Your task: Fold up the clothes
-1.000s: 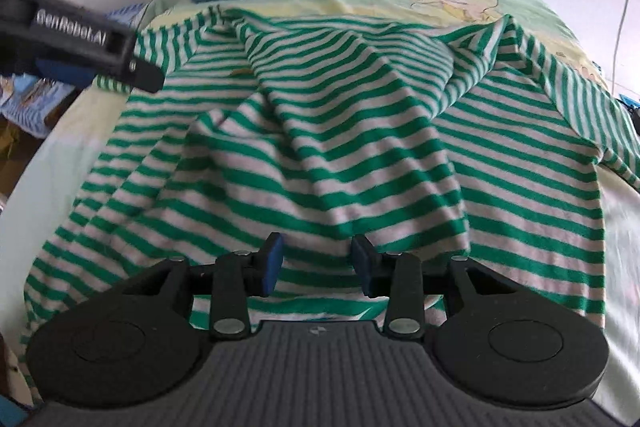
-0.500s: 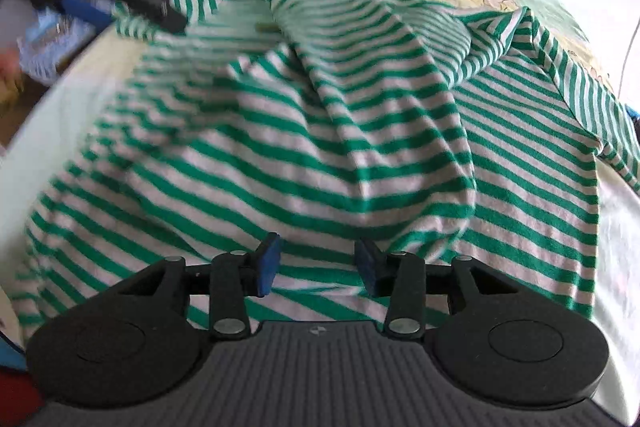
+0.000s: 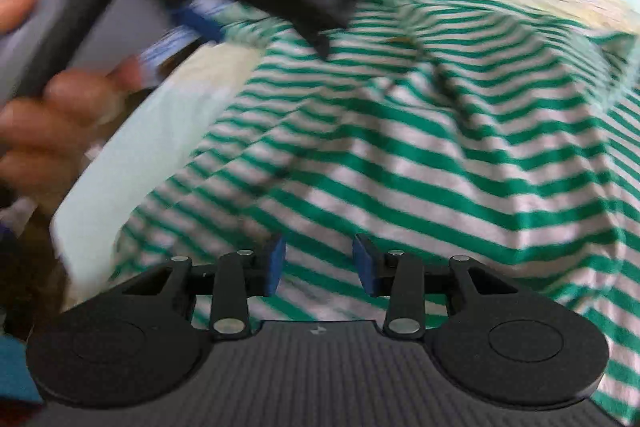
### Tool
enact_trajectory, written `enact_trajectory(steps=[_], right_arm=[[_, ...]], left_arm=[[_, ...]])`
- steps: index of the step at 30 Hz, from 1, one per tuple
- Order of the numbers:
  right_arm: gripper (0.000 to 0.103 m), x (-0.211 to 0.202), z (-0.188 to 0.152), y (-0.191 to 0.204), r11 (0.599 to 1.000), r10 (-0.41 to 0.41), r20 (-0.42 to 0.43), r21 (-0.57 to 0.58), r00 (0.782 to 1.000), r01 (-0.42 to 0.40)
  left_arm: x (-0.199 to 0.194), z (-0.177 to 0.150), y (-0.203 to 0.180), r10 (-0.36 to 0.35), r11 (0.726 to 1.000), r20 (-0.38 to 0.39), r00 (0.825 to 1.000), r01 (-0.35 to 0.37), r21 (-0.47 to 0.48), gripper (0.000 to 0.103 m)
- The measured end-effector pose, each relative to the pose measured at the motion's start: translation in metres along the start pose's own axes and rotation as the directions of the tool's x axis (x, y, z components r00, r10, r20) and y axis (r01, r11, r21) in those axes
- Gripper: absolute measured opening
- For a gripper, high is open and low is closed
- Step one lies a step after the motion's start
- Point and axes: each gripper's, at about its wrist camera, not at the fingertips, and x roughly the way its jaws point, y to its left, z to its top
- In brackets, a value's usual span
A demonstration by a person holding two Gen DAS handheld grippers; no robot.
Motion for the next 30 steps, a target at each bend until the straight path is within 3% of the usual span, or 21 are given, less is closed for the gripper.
enact_trajectory(steps=[3, 12, 23, 30], right_arm=[[0.038, -0.017, 0.003, -0.017, 1.0, -0.013, 0.058, -0.003, 0.998, 0.014], [0.039, -0.043, 0.015, -0.107, 0.976, -0.138, 0.113, 0.183, 0.984, 0.116], [0.04, -0.042, 0.031, -0.152, 0.947, -0.222, 0.156, 0.269, 0.962, 0.175], [0.047, -0.03, 0.055, -0.17, 0.913, -0.301, 0.152, 0.33, 0.941, 0.239]], left_arm=[[0.002, 0.002, -0.007, 0.023, 1.0, -0.005, 1.0, -0.023, -0.009, 0.096], [0.013, 0.014, -0.038, 0.053, 0.999, -0.012, 0.999, -0.053, 0.008, 0.097], [0.035, 0.032, -0.066, 0.065, 0.996, -0.028, 0.997, -0.063, 0.063, 0.098], [0.055, 0.042, -0.074, 0.059, 0.994, -0.042, 0.997, -0.055, 0.091, 0.098]])
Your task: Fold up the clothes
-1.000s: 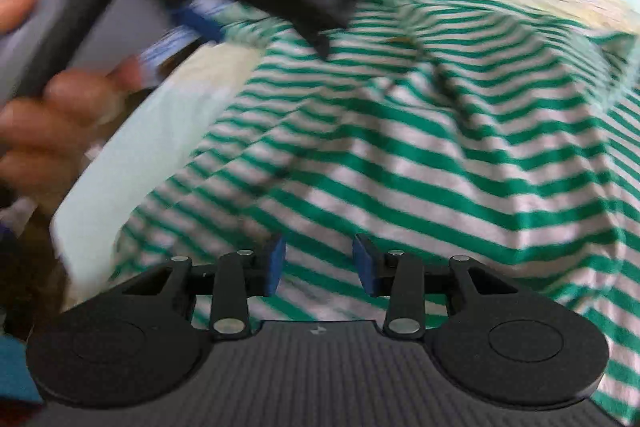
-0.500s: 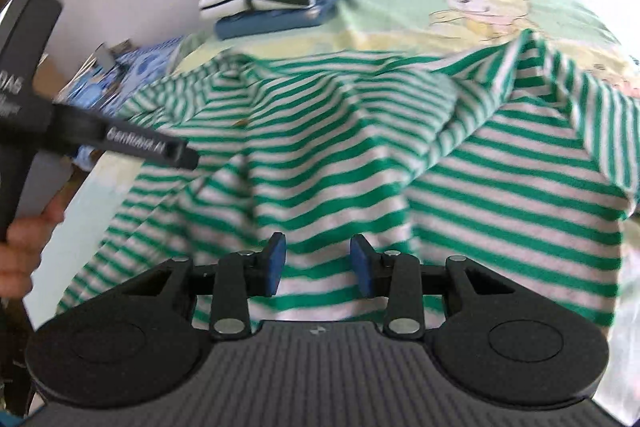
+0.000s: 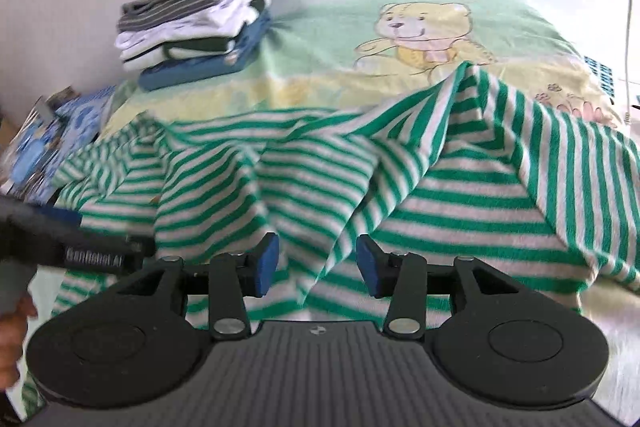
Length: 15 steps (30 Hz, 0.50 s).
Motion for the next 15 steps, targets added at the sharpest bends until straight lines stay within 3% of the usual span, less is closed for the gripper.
enact_trajectory(steps=[6, 15], right_arm=[[0.048, 0.025, 0.014, -0.014, 0.993, -0.057, -0.009, 0.103, 0.998, 0.057], [0.048, 0.047, 0.027, -0.016, 0.986, -0.099, 0.023, 0.138, 0.995, 0.095]], left_arm=[[0.023, 0.014, -0.002, -0.042, 0.999, -0.002, 0.999, 0.042, 0.02, 0.099], [0.042, 0.036, 0.02, -0.2, 0.98, 0.043, 0.979, 0.198, 0.034, 0.102]])
